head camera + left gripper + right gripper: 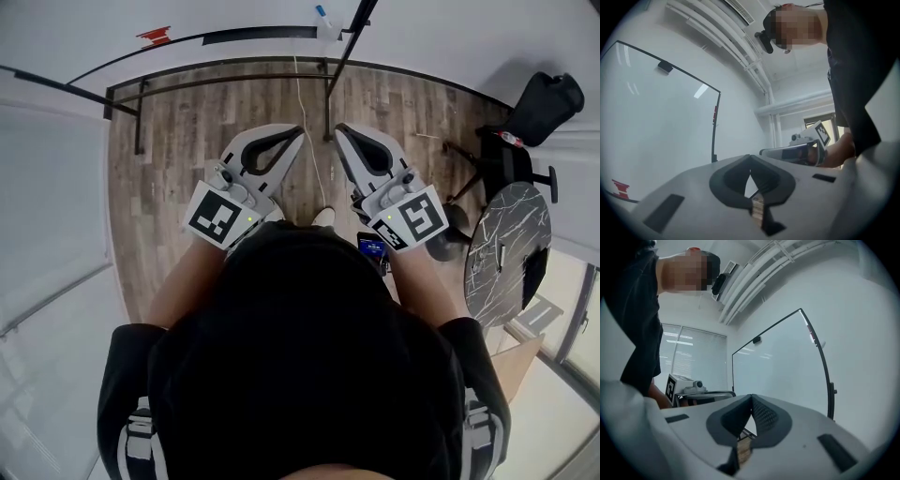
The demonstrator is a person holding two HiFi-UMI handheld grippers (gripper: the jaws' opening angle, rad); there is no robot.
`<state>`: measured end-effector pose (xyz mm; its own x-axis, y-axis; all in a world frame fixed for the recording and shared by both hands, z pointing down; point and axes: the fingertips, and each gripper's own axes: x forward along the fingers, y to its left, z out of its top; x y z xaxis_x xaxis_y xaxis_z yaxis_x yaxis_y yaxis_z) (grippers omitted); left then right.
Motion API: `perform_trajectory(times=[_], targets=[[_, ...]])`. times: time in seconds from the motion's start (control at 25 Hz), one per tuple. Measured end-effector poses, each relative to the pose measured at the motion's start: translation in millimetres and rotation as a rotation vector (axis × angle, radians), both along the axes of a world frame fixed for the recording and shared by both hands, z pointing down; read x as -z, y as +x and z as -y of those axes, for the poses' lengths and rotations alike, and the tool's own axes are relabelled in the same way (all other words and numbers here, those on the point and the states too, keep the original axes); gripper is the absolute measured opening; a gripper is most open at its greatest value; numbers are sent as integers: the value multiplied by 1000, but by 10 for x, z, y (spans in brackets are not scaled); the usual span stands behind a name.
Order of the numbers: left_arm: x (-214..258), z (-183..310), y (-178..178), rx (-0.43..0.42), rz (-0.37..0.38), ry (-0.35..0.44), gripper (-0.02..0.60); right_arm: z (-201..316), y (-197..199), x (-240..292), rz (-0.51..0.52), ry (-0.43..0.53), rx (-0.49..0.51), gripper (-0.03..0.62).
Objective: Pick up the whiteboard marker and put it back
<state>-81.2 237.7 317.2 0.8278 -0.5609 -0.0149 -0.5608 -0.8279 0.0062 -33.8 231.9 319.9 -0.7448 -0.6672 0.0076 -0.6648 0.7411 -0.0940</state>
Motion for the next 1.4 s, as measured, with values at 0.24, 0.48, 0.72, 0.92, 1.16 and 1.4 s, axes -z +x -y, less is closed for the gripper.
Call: perform_trajectory(times=[0.24, 0.48, 0.72, 0.92, 1.16, 1.4], targets=[[-30, 37, -255, -16, -6, -5, 3, 21, -267, -19, 0, -9, -14, -6], [-81, 7, -451, -36, -19, -3, 3, -15, -506, -71, -10, -9, -34, -6], [-133, 83, -503, -37, -22, -24, 3, 60, -539, -99, -12, -19, -41, -6], [-156, 281, -447, -35, -32, -17, 3, 266, -447, -179, -21, -29, -34, -6], [-150, 627, -288, -2, -21, -25, 3, 611, -289, -206, -18, -31, -10, -5], [-154, 1039, -11, 15, -5, -23, 3, 1065, -43, -197, -32, -29, 6, -6]])
